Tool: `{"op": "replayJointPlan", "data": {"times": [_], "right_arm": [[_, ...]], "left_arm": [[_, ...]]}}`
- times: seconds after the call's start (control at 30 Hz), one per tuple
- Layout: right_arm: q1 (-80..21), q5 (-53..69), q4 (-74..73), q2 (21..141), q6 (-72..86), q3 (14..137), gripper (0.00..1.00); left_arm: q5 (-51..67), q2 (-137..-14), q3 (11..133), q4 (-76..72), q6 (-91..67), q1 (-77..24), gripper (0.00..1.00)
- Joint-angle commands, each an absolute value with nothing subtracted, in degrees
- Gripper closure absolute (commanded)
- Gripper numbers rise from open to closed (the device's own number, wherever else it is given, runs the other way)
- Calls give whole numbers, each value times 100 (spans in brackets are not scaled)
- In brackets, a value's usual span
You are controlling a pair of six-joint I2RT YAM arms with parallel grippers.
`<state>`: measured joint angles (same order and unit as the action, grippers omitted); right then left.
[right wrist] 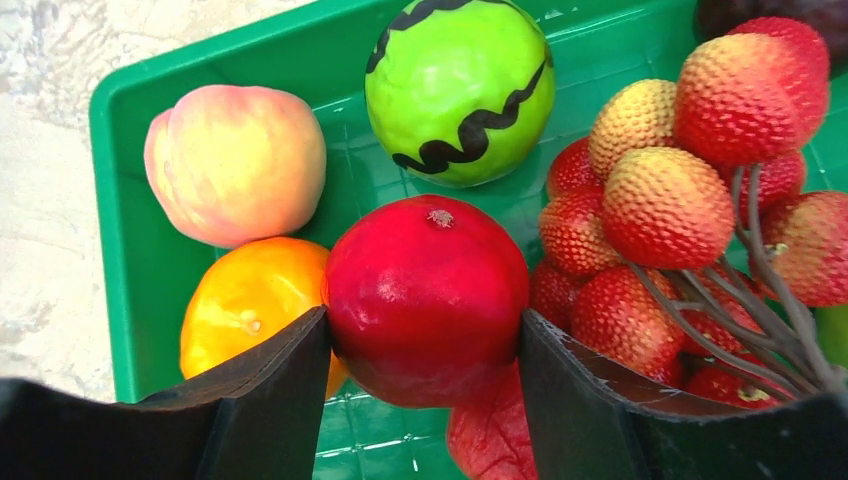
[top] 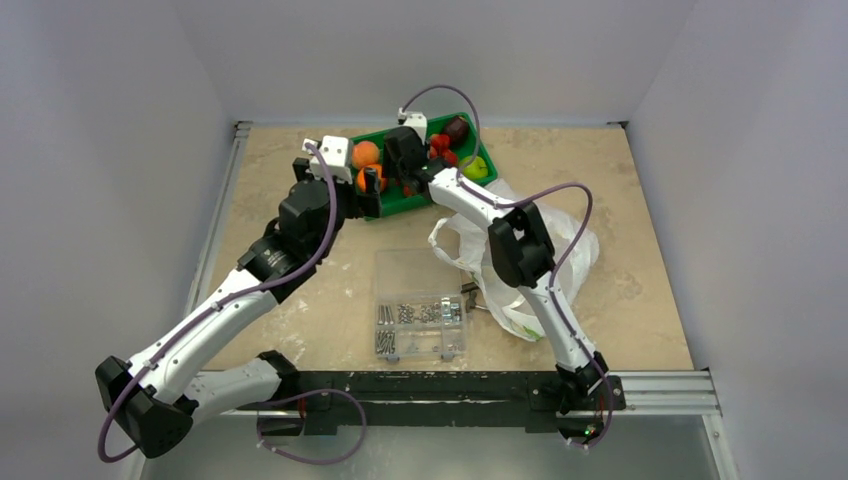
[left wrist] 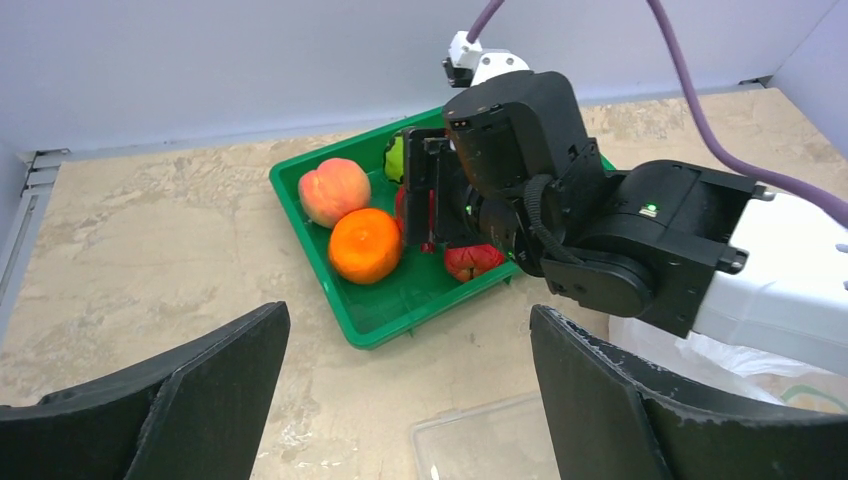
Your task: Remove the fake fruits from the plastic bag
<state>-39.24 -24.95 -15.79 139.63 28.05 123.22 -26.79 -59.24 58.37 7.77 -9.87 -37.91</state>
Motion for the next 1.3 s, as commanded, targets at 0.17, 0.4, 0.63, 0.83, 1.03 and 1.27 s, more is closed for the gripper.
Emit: {"op": "replayJointPlan", "data": {"times": [0.17, 0.4, 0.63, 0.83, 1.03, 1.27], "right_arm": [[-3918, -2400, -2037, 14068, 2378, 13126, 20], [-3918, -2383, -2320, 13027, 2243, 12910, 13], [-3917, -2252, -2067, 10859, 2463, 10639, 14], [-3915, -2257, -1887, 8751, 2690, 8460, 15], [-3916, -2449, -2176, 6799, 3018, 6744, 16], [-3929, -2668, -3326, 5065, 3125, 5814, 35]], "left_arm": [[-2476, -6036, 5950, 593, -1008, -3698, 10], [-2220, -6099, 5967, 613, -1088, -3639, 10], [278, -6505, 6074, 391, -1339, -3633, 9], [2263, -7239, 6329, 238, -1941, -3645, 9], [2626, -7764, 6601, 555, -2021, -3711, 10], [2514, -8131, 6966, 1204, -1661, -4092, 32]]}}
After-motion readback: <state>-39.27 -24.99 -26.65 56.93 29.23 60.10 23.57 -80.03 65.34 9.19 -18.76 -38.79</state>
